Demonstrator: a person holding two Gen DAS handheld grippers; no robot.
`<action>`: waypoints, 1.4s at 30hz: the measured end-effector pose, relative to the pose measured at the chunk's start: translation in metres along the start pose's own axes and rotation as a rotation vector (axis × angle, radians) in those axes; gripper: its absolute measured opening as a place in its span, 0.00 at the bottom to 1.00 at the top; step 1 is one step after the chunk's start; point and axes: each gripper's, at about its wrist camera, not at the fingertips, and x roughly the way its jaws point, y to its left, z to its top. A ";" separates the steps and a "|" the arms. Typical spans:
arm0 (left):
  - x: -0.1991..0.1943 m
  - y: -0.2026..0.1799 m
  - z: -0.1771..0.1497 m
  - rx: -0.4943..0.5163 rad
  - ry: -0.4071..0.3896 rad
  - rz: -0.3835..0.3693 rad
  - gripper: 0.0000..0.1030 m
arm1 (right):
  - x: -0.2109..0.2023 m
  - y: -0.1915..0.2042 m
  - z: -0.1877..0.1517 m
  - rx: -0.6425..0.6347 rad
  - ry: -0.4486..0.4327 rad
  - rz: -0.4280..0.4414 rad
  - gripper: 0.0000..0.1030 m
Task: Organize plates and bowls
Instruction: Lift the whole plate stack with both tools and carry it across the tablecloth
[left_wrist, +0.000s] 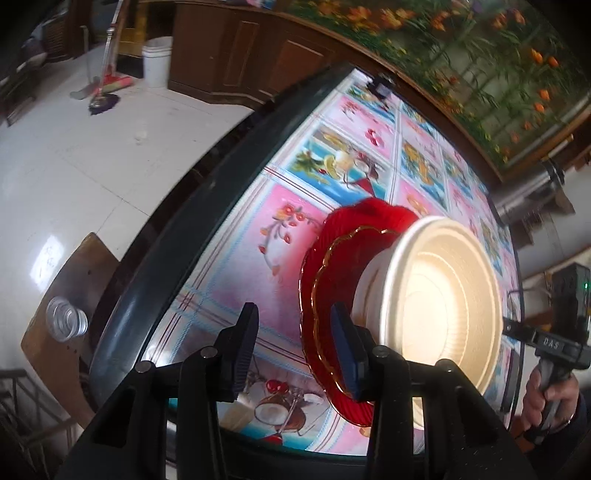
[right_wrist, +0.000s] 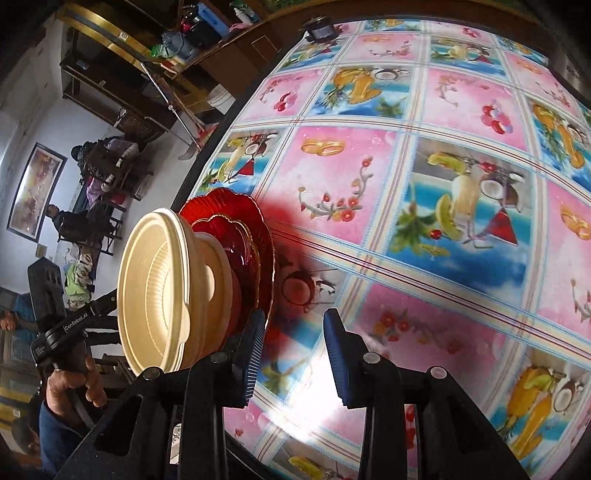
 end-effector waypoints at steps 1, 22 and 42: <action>0.003 0.001 0.001 0.004 0.009 -0.002 0.35 | 0.002 0.001 0.001 0.000 0.002 0.002 0.35; 0.037 -0.001 0.016 0.114 0.084 -0.091 0.04 | 0.044 0.009 0.007 0.030 0.038 0.046 0.08; 0.074 -0.134 0.018 0.299 0.122 -0.149 0.04 | -0.044 -0.076 -0.018 0.193 -0.136 -0.027 0.08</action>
